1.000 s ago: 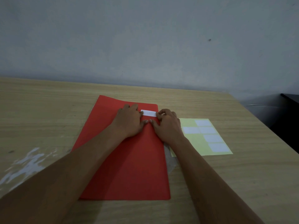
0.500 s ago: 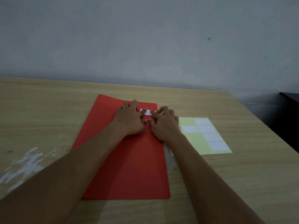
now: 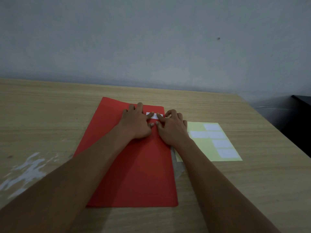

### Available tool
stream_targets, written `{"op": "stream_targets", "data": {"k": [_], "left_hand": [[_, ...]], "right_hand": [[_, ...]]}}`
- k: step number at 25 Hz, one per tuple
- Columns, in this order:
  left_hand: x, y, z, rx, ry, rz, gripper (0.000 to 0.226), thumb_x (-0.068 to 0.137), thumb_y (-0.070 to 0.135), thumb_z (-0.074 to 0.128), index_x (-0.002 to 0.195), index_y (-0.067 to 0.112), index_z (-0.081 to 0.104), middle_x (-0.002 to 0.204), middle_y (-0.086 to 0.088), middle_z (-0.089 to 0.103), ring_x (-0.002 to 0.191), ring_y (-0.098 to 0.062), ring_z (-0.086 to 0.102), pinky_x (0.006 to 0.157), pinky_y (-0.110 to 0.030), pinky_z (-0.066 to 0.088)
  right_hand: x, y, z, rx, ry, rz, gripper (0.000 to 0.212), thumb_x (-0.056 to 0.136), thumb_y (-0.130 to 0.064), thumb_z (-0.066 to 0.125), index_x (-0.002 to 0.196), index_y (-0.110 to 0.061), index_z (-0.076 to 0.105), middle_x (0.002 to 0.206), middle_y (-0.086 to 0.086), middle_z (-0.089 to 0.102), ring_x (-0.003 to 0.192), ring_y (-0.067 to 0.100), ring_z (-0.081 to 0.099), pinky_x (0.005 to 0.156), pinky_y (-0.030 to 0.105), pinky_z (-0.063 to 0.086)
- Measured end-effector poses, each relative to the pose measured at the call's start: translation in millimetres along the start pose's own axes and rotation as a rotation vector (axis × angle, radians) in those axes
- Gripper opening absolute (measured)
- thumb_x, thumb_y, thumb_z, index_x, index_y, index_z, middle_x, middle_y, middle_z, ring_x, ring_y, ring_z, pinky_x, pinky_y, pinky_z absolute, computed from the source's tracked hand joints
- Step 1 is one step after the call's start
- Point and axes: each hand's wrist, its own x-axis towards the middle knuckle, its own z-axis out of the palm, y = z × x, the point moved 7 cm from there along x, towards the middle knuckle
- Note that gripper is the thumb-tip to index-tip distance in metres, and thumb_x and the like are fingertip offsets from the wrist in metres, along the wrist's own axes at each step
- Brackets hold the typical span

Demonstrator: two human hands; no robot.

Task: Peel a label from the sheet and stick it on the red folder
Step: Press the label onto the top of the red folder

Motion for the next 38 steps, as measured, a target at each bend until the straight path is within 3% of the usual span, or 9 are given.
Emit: {"op": "stream_targets", "data": {"k": [7,11,18,25,31,35,38], "left_hand": [[-2,-5,-1,-0.023,0.011,-0.028,0.071,0.091,0.061,0.034,0.15,0.021,0.036,0.144,-0.009,0.03,0.133,-0.029,0.029,0.108,-0.048,0.03],[-5,-5,-1,-0.013,0.04,-0.029,0.068,0.093,0.06,0.033,0.148,0.021,0.039,0.142,-0.01,0.034,0.13,-0.03,0.034,0.105,-0.046,0.033],[-13,6,-3,0.07,0.091,0.028,0.049,0.099,0.052,0.03,0.144,0.037,0.042,0.127,-0.011,0.047,0.113,-0.032,0.047,0.093,-0.043,0.039],[-12,6,-3,0.089,0.093,0.0,0.051,0.098,0.052,0.033,0.139,0.027,0.05,0.128,-0.009,0.05,0.115,-0.032,0.05,0.093,-0.044,0.043],[-14,2,-4,0.039,0.107,0.015,0.049,0.098,0.054,0.032,0.14,0.036,0.049,0.127,-0.008,0.05,0.115,-0.03,0.05,0.094,-0.044,0.041],[-13,0,-4,0.047,0.098,-0.008,0.058,0.096,0.056,0.033,0.139,0.021,0.051,0.13,-0.007,0.049,0.119,-0.029,0.047,0.096,-0.045,0.042],[-10,-3,-3,0.003,0.049,-0.006,0.062,0.095,0.059,0.033,0.143,0.021,0.047,0.136,-0.006,0.043,0.124,-0.027,0.041,0.101,-0.048,0.04]], "right_hand": [[3,6,1,0.038,0.006,0.048,0.054,0.095,-0.049,0.044,0.143,-0.025,0.052,0.135,-0.001,0.044,0.128,0.022,0.036,0.103,0.041,0.03],[4,6,0,0.055,0.001,0.045,0.055,0.095,-0.048,0.045,0.142,-0.02,0.052,0.136,0.0,0.045,0.129,0.022,0.036,0.104,0.042,0.03],[-4,7,-1,0.021,-0.035,-0.081,0.041,0.096,-0.054,0.043,0.135,-0.047,0.054,0.139,-0.003,0.045,0.129,0.021,0.037,0.103,0.04,0.031],[-4,10,-1,0.048,0.045,-0.055,0.053,0.092,-0.054,0.051,0.132,-0.022,0.063,0.136,-0.002,0.054,0.126,0.021,0.045,0.1,0.037,0.036],[-4,10,-1,0.092,0.037,-0.075,0.042,0.093,-0.056,0.051,0.127,-0.036,0.066,0.136,-0.001,0.055,0.126,0.022,0.045,0.102,0.04,0.038],[-4,12,-1,0.095,0.033,-0.044,0.055,0.091,-0.057,0.053,0.132,-0.022,0.064,0.137,-0.002,0.054,0.126,0.021,0.044,0.103,0.039,0.037],[-3,11,0,0.074,0.002,-0.036,0.06,0.092,-0.056,0.05,0.137,-0.017,0.058,0.139,-0.002,0.048,0.129,0.021,0.04,0.104,0.04,0.033]]}}
